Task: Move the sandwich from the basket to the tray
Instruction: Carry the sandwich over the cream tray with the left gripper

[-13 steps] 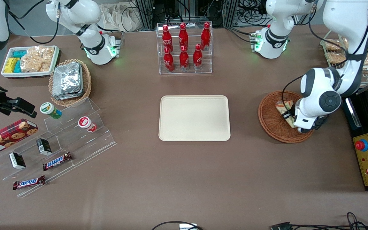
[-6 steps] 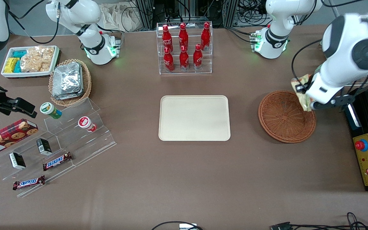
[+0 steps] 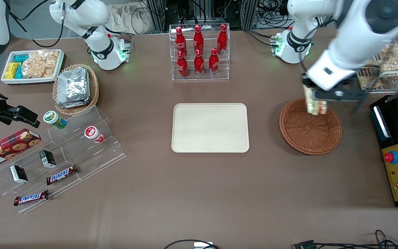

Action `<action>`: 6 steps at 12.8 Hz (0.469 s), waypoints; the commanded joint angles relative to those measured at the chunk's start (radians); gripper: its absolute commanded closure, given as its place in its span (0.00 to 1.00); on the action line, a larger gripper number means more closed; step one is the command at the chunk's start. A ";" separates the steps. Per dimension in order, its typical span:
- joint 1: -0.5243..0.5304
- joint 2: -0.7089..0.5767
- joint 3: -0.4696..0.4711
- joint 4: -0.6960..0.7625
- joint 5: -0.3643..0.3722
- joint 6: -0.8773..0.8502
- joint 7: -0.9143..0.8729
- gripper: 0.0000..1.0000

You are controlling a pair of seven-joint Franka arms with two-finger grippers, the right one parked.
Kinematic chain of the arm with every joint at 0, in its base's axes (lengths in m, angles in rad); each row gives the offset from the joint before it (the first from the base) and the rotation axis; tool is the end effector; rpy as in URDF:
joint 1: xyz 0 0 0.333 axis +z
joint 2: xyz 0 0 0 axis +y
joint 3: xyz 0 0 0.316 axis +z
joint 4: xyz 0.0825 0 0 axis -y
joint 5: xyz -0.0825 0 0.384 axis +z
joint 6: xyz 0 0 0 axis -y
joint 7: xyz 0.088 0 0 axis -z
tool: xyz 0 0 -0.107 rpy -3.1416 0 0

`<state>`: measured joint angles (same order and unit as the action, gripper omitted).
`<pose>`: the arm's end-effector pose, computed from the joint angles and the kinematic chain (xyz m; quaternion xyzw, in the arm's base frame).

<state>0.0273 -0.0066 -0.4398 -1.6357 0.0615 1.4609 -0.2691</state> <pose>0.4951 -0.2096 0.5892 -0.9934 0.0704 0.0687 0.0584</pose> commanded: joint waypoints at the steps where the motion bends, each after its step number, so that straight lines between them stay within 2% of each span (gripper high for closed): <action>1: 0.002 0.193 -0.158 0.225 0.014 -0.088 -0.183 1.00; 3: -0.001 0.310 -0.250 0.319 0.018 -0.086 -0.356 1.00; 6: -0.001 0.460 -0.419 0.393 0.128 -0.071 -0.515 1.00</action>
<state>0.0258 0.3272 -0.7591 -1.3485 0.1254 1.4264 -0.6960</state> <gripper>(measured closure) 0.841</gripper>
